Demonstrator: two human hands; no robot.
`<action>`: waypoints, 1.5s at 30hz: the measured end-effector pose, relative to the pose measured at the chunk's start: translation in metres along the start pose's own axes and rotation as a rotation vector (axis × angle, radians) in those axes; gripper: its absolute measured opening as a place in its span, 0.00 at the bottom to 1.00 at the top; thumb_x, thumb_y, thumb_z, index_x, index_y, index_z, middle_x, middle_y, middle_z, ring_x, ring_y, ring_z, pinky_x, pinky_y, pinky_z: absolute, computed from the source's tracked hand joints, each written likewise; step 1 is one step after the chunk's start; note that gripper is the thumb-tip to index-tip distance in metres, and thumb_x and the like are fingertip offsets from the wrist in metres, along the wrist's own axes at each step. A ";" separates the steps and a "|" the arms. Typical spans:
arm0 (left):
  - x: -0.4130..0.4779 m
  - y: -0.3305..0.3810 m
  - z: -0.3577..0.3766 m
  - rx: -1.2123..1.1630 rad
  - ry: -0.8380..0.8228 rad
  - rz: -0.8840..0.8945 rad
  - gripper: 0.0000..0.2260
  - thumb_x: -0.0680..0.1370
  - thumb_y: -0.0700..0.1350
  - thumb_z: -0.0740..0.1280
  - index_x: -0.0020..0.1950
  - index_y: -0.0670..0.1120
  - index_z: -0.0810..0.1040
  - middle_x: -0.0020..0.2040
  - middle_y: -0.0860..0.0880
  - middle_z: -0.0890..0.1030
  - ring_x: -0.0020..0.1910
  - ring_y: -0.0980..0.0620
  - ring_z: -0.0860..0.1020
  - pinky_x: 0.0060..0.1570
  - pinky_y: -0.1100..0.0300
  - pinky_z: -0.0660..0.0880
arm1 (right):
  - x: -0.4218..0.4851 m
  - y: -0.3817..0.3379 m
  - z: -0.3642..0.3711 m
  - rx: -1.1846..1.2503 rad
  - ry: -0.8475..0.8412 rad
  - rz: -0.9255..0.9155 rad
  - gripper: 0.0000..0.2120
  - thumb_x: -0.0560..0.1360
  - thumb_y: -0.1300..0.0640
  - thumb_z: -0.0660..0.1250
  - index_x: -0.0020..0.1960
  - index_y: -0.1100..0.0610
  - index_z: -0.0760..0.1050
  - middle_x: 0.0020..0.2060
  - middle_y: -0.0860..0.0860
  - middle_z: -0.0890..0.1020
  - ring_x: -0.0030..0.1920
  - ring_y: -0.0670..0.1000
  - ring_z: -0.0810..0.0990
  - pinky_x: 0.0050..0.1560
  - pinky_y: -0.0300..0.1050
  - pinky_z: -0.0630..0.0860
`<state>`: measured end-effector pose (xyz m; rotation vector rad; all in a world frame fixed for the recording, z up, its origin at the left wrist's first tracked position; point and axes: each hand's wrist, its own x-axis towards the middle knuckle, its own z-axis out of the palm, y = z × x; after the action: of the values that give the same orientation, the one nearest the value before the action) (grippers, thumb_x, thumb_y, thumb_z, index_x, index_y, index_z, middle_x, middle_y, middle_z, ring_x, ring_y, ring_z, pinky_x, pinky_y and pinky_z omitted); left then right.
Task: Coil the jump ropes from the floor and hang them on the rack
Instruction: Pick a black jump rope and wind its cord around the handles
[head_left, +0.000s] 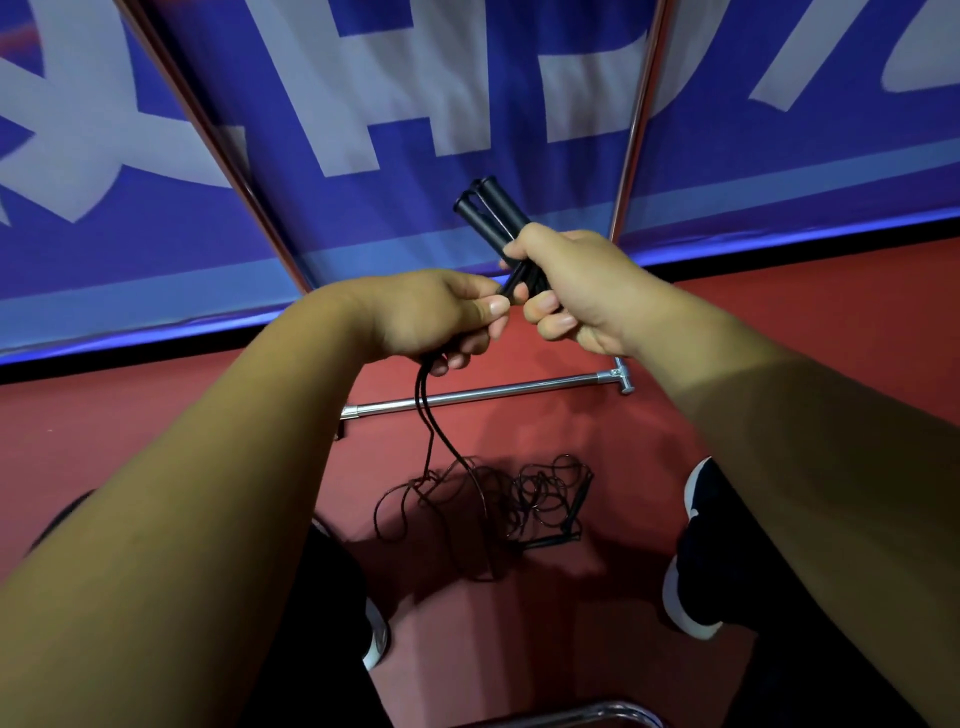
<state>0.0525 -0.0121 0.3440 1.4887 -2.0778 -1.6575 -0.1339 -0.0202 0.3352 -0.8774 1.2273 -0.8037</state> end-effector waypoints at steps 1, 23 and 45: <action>-0.001 0.000 -0.001 -0.019 -0.014 -0.002 0.14 0.89 0.51 0.56 0.49 0.46 0.74 0.35 0.49 0.70 0.32 0.50 0.69 0.35 0.56 0.70 | 0.000 0.000 0.001 0.003 0.020 -0.014 0.07 0.80 0.55 0.66 0.50 0.59 0.74 0.34 0.55 0.75 0.26 0.47 0.63 0.26 0.38 0.54; 0.009 -0.019 -0.007 0.091 0.139 -0.033 0.12 0.88 0.43 0.61 0.54 0.40 0.81 0.44 0.39 0.86 0.43 0.45 0.85 0.54 0.46 0.83 | -0.011 -0.011 0.010 -0.109 -0.148 -0.018 0.09 0.82 0.52 0.66 0.49 0.58 0.73 0.35 0.56 0.78 0.27 0.47 0.61 0.24 0.37 0.53; 0.013 0.004 -0.003 0.107 0.463 0.317 0.09 0.73 0.36 0.79 0.48 0.50 0.89 0.43 0.51 0.80 0.40 0.56 0.79 0.45 0.63 0.76 | -0.006 0.011 -0.017 -0.553 -0.369 0.324 0.06 0.79 0.62 0.66 0.55 0.62 0.74 0.49 0.64 0.88 0.27 0.47 0.65 0.20 0.35 0.60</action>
<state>0.0451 -0.0238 0.3417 1.3225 -2.0249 -0.9922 -0.1512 -0.0121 0.3257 -1.1688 1.2299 -0.0240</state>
